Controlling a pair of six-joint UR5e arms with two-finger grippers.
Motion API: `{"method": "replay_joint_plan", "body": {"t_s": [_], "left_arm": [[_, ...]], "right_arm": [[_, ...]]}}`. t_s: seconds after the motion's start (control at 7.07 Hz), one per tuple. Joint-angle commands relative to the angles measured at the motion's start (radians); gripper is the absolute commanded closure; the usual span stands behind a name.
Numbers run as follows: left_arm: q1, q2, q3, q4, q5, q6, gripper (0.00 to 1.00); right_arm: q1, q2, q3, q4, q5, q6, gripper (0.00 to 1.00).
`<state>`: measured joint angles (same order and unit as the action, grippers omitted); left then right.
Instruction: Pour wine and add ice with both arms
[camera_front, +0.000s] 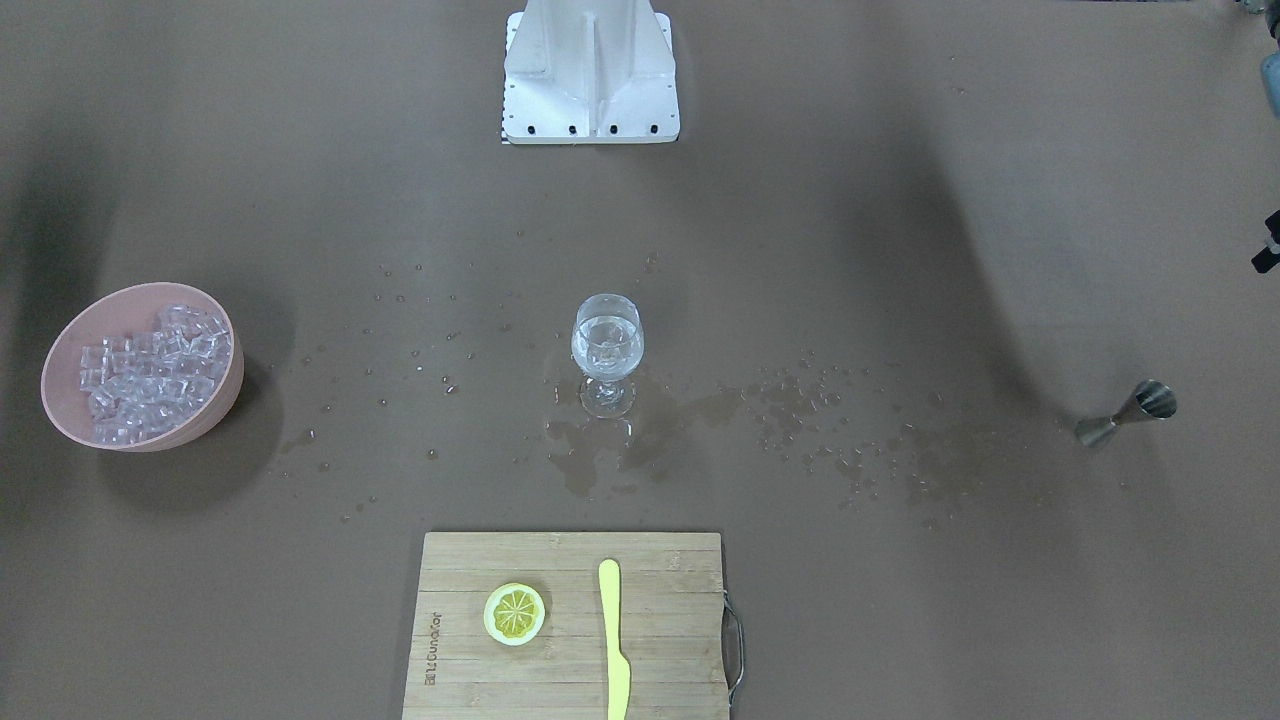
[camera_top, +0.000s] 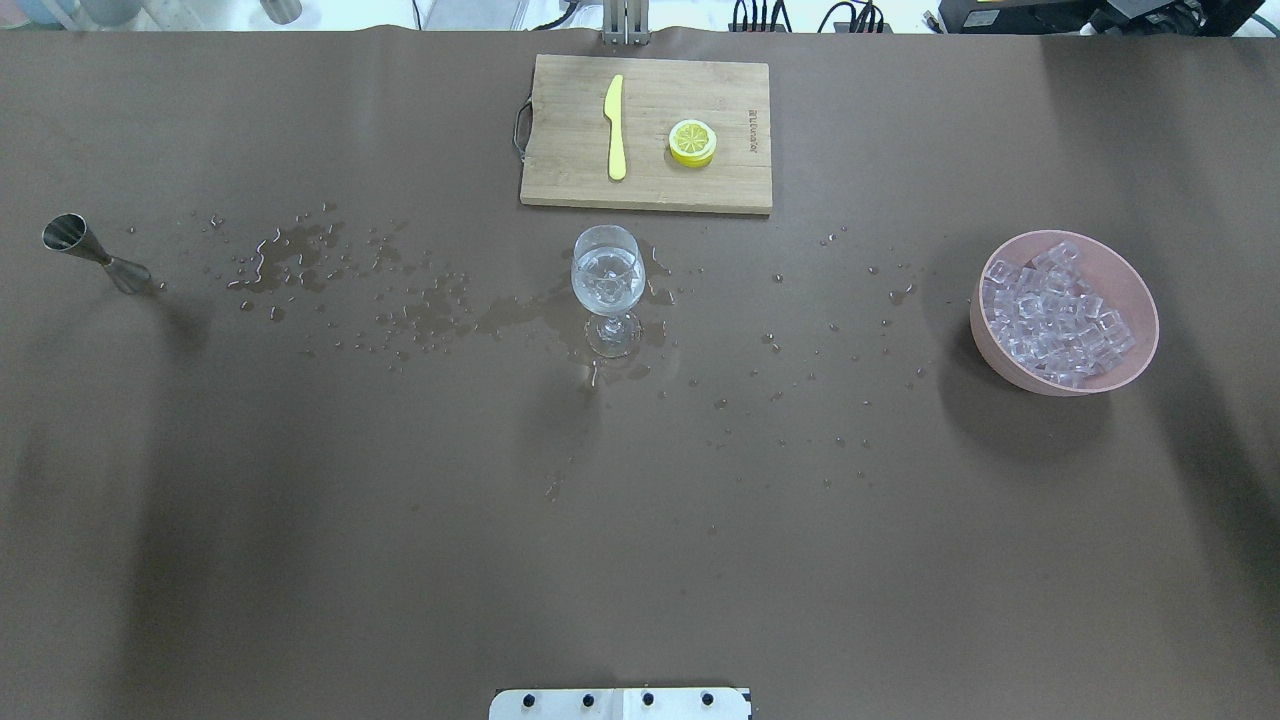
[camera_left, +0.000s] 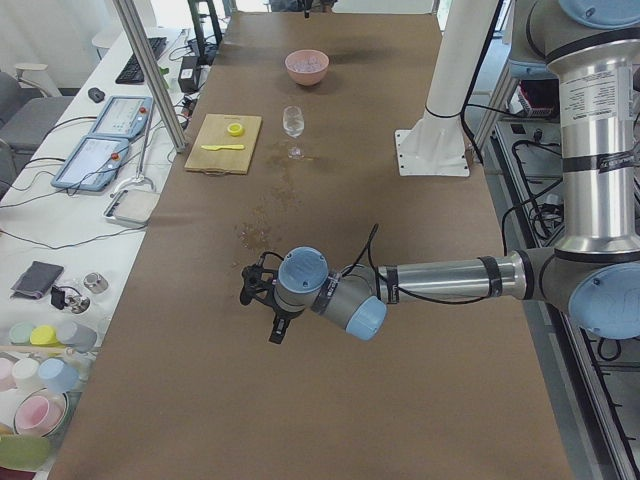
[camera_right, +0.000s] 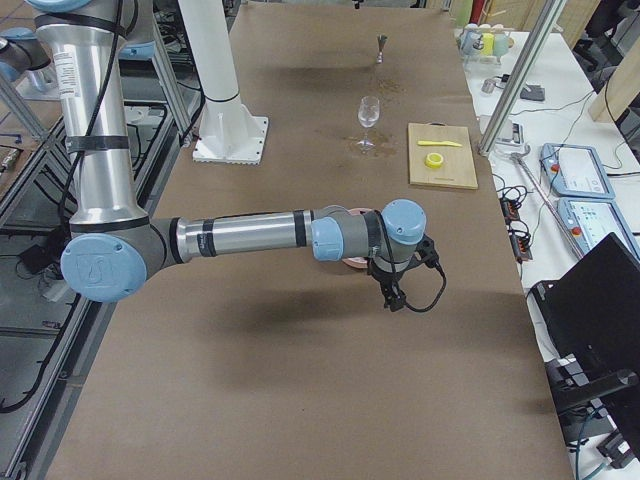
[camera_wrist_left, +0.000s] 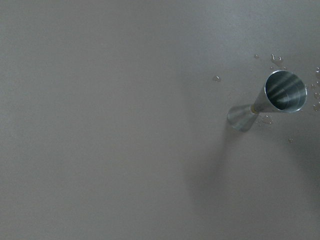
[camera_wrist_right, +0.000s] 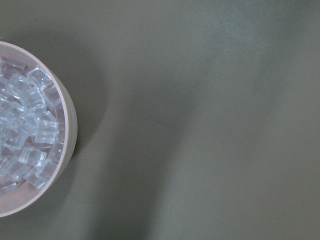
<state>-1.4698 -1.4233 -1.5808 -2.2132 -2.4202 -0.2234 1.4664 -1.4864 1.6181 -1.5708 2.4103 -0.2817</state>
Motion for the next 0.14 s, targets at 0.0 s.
{"method": "replay_joint_plan", "body": {"t_s": [0.0], "left_arm": [[0.002, 0.000, -0.002, 0.001, 0.004, -0.001, 0.02]], "right_arm": [[0.000, 0.008, 0.002, 0.002, 0.000, 0.001, 0.00]]}}
